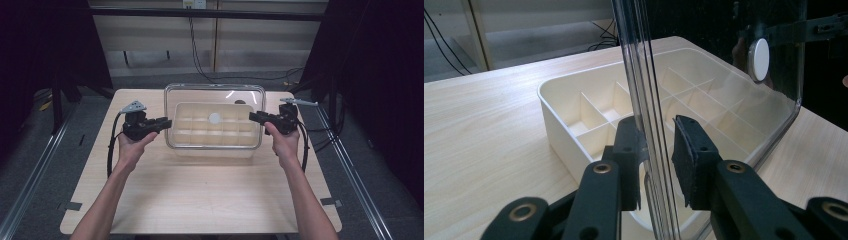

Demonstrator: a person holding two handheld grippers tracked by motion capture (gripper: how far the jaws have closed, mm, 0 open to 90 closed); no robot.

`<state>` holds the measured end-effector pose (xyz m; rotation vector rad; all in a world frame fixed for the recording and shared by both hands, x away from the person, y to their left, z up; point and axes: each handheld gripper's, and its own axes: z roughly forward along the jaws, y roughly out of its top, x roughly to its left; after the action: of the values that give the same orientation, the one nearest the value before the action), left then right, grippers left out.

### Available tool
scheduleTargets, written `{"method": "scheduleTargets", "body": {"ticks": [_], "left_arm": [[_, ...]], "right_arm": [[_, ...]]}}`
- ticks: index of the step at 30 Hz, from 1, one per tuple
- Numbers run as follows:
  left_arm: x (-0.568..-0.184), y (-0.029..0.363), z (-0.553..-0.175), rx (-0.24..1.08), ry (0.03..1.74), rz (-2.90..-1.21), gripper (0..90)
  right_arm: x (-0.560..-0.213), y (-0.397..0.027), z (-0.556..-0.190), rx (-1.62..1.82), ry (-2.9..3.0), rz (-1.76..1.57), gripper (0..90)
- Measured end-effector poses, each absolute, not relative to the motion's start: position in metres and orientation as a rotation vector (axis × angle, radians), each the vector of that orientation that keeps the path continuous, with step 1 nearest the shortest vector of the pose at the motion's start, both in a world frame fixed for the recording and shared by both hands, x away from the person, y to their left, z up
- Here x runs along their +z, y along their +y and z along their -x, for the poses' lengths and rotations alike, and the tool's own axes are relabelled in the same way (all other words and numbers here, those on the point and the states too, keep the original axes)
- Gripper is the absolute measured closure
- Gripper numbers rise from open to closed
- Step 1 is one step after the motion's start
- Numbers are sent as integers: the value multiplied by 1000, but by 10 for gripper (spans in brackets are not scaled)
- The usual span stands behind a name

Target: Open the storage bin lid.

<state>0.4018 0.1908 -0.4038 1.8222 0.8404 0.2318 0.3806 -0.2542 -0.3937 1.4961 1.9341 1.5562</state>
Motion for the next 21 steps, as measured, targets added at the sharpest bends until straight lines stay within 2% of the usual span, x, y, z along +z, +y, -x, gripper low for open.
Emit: {"method": "scheduleTargets", "body": {"ticks": [21], "left_arm": [[-397,195,-389,243,819,-1827,745]], "right_arm": [[-389,-253,-359,1606,1913,-1427,600]]}}
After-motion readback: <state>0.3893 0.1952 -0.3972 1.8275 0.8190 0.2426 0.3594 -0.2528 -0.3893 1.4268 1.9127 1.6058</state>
